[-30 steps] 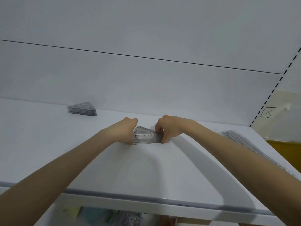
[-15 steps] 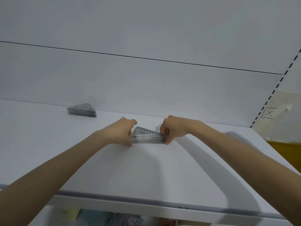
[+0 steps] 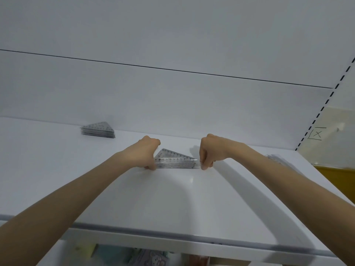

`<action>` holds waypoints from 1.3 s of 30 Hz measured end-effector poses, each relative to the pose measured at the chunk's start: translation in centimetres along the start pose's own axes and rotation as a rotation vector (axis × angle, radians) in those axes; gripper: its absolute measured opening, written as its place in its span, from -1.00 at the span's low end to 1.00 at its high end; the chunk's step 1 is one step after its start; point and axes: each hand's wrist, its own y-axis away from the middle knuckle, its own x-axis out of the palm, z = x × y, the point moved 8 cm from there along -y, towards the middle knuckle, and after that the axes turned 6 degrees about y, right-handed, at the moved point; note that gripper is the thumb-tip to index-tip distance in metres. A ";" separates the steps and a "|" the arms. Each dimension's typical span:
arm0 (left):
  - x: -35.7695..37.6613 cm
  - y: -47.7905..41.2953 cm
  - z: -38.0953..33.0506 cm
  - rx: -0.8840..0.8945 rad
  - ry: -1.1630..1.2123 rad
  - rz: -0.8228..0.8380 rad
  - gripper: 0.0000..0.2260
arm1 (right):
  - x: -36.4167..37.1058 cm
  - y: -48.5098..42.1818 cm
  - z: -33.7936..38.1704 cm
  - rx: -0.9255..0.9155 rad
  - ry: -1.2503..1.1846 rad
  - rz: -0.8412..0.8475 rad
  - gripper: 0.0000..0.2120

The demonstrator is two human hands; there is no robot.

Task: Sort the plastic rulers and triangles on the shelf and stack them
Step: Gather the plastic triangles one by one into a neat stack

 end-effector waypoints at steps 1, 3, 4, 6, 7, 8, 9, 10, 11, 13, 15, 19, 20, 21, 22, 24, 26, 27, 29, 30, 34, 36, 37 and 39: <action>0.0 0.0 -0.1 0.005 -0.006 -0.003 -0.51 | 0.0 0.1 0.1 -0.002 -0.012 -0.004 -0.96; 0.0 0.0 -0.2 0.011 -0.015 -0.001 -0.52 | 0.0 0.2 0.3 -0.010 -0.017 -0.015 -0.99; 0.0 0.0 -0.3 0.012 -0.019 0.002 -0.52 | 0.0 0.2 0.4 -0.011 -0.014 -0.019 -0.97; 0.0 -0.1 -0.3 0.015 -0.030 0.014 -0.53 | 0.0 0.1 0.5 -0.013 -0.008 -0.025 -0.93; 0.1 -0.1 -0.3 0.015 -0.035 0.021 -0.53 | 0.0 0.1 0.6 -0.016 -0.007 -0.027 -0.92; 0.1 -0.1 -0.3 0.016 -0.041 0.027 -0.52 | 0.0 0.1 0.6 -0.018 -0.008 -0.028 -0.91; 0.1 -0.1 -0.3 0.016 -0.045 0.034 -0.51 | 0.1 0.0 0.5 -0.020 -0.013 -0.027 -0.91; 0.1 0.0 -0.3 0.014 -0.048 0.042 -0.51 | 0.1 0.0 0.4 -0.021 -0.020 -0.024 -0.93; 0.0 0.0 -0.3 0.011 -0.049 0.048 -0.51 | 0.1 0.1 0.2 -0.019 -0.024 -0.020 -0.94; -0.1 0.0 -0.1 0.005 -0.057 0.054 -0.52 | 0.1 0.2 -0.1 -0.008 -0.015 -0.012 -0.96; -0.3 -0.1 0.1 -0.005 -0.071 0.058 -0.52 | 0.1 0.4 -0.3 -0.005 -0.006 -0.014 -0.95; -0.2 0.1 -0.4 -0.003 -0.100 0.123 -0.37 | 0.1 0.3 -0.1 -0.012 -0.029 -0.022 -0.93; -0.3 0.1 -0.7 0.005 -0.118 0.143 -0.35 | 0.1 0.3 -0.1 -0.015 -0.031 -0.025 -0.92; -0.3 0.1 -1.0 0.011 -0.137 0.159 -0.35 | 0.1 0.2 0.0 -0.017 -0.030 -0.029 -0.92; -0.3 0.1 -1.3 0.016 -0.154 0.170 -0.36 | 0.0 0.2 0.1 -0.020 -0.027 -0.033 -0.91; -0.2 0.1 -1.4 0.025 -0.181 0.179 -0.39 | 0.1 0.2 0.1 -0.022 -0.025 -0.035 -0.91; 0.0 -0.1 -1.3 0.028 -0.197 0.176 -0.42 | 0.1 0.2 0.1 -0.019 -0.030 -0.033 -0.91; 0.1 -0.1 -1.2 0.030 -0.197 0.173 -0.44 | 0.2 0.2 0.1 -0.017 -0.034 -0.034 -0.92; 0.1 -0.3 -1.0 0.034 -0.192 0.170 -0.45 | 0.1 0.2 0.0 -0.017 -0.042 -0.041 -0.93; 0.1 -0.4 -0.9 0.034 -0.195 0.170 -0.46 | 0.1 0.2 0.0 -0.017 -0.045 -0.046 -0.93; 0.2 -0.5 -0.8 0.012 -0.193 0.160 -0.52 | 0.2 0.2 -0.1 -0.008 -0.036 -0.045 -0.92; 0.1 -0.5 -0.8 -0.011 -0.170 0.163 -0.52 | 0.2 0.2 -0.1 -0.005 -0.023 -0.039 -0.93; 0.1 -0.5 -0.7 -0.025 -0.150 0.171 -0.51 | 0.2 0.1 -0.1 -0.004 -0.014 -0.036 -0.94; 0.1 -0.5 -0.6 -0.045 -0.113 0.187 -0.48 | 0.1 -0.1 -0.1 0.005 0.015 -0.028 -0.84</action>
